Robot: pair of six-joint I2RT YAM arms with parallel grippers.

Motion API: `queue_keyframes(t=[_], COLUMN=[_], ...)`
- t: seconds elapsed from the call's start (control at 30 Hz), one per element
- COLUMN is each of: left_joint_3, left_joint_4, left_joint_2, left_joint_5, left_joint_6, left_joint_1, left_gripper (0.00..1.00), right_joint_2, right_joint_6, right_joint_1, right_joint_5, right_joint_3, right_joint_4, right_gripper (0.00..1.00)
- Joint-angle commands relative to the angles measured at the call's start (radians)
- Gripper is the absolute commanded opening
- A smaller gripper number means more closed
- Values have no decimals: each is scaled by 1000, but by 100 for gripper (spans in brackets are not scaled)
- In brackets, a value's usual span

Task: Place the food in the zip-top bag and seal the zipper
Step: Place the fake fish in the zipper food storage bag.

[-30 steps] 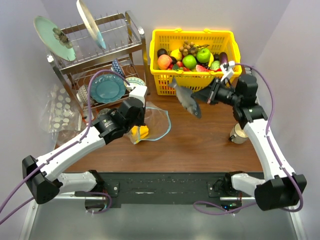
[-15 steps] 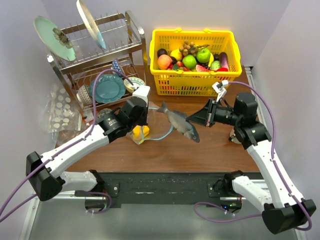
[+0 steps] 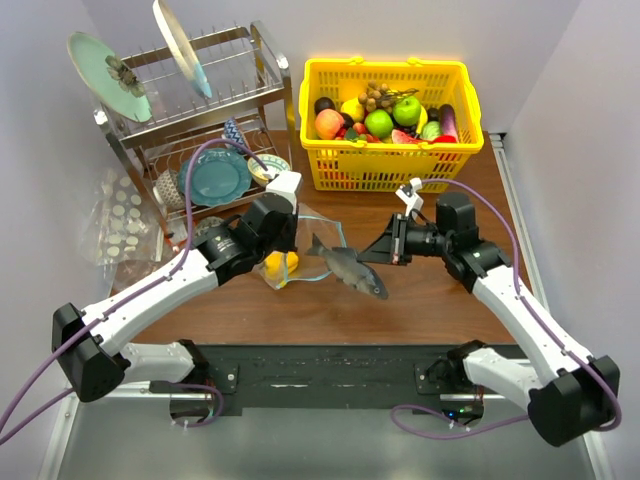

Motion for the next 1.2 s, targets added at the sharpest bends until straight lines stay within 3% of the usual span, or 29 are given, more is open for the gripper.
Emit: queue_keyframes(t=[0.0, 0.27, 0.53, 0.57, 0.63, 0.7, 0.9, 1.17], left_joint_3=[28, 7, 13, 12, 11, 21, 67, 88], left_joint_4=[54, 137, 170, 171, 177, 177, 148, 107], left_joint_2=[-4, 9, 21, 22, 21, 19, 3, -22], left_joint_5=[53, 135, 191, 197, 203, 200, 136, 71], left_joint_6=[-42, -106, -125, -128, -128, -115, -82, -51], left_joint_1=[4, -2, -8, -10, -10, -10, -4, 1], left_gripper=[0, 0, 0, 0, 0, 0, 0, 0], right_joint_2=[54, 159, 214, 221, 232, 246, 160, 8], right_joint_6=[159, 311, 460, 457, 431, 367, 192, -58], right_joint_1=[7, 70, 147, 167, 191, 210, 215, 216], right_joint_5=[46, 234, 401, 433, 445, 432, 418, 577], right_joint_3=[-17, 15, -5, -6, 18, 58, 132, 172], right_joint_4=[247, 318, 536, 554, 581, 495, 293, -31], right_gripper=[0, 0, 0, 4, 45, 69, 70, 68])
